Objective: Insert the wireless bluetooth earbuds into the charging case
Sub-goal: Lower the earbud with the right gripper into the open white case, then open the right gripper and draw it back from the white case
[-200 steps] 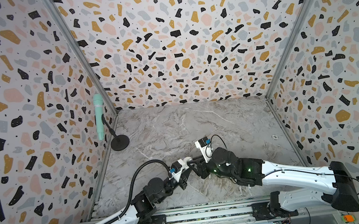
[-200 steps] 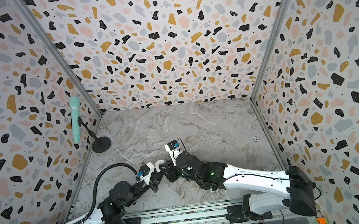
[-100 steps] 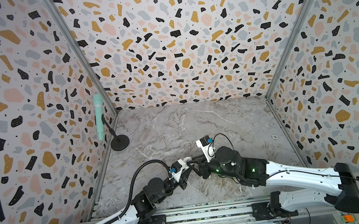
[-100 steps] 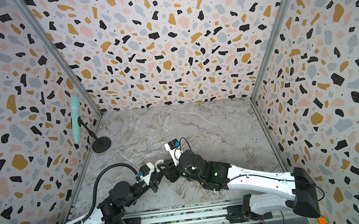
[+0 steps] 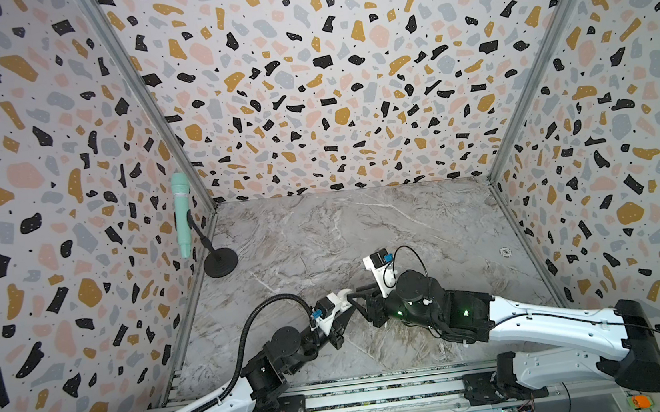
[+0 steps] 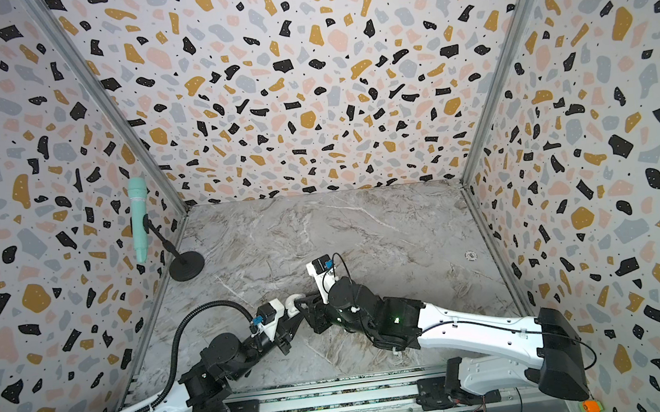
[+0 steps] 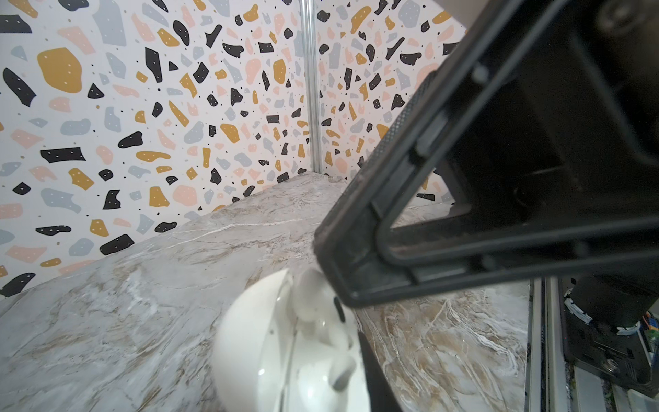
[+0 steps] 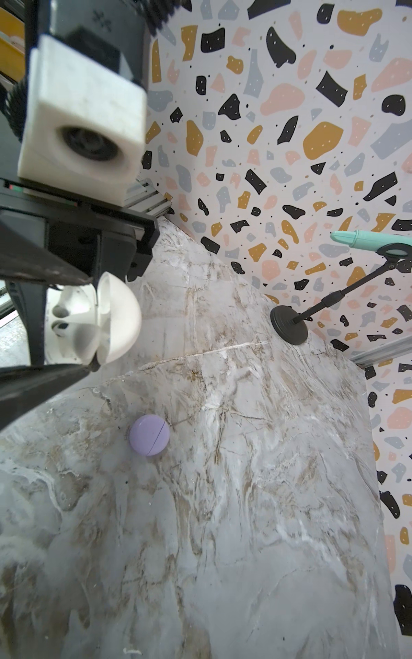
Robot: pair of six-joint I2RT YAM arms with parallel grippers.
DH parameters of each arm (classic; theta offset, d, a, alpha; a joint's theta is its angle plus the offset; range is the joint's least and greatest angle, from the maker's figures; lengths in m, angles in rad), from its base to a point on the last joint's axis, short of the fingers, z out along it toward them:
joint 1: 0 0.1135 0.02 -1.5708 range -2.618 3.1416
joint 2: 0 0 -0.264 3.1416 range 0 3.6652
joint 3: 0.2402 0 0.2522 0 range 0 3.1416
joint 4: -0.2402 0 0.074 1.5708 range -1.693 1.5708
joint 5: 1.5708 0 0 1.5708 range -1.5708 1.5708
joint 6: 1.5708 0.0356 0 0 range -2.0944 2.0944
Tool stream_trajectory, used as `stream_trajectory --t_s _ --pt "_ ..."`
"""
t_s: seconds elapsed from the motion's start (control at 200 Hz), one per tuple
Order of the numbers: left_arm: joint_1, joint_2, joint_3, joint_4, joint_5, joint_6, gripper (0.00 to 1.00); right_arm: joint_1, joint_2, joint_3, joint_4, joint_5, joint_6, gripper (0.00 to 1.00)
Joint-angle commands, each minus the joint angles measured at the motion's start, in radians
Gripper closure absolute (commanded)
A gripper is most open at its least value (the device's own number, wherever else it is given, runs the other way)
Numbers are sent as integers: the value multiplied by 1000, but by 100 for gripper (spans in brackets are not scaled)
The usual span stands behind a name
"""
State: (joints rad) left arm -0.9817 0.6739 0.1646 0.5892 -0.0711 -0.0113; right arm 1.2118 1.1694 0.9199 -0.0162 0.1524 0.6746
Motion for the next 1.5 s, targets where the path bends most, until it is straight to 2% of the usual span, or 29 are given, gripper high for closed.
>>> stream_trajectory --t_s 0.0,0.551,0.881,1.156,1.306,1.496 --pt "5 -6 14 57 13 15 100 -7 -11 -3 37 -21 -7 62" --pt "5 -13 13 55 16 20 100 -13 2 -6 37 -62 -4 64" --pt "5 -14 15 54 17 22 100 -13 -23 -8 -21 15 37 67" --pt "5 -16 15 50 20 26 100 -14 -22 12 -48 20 52 68" --pt "5 -17 15 42 39 41 100 -22 -89 23 -64 27 27 59" --pt "2 -37 10 24 109 99 100 -120 -181 15 -120 -36 49 23"
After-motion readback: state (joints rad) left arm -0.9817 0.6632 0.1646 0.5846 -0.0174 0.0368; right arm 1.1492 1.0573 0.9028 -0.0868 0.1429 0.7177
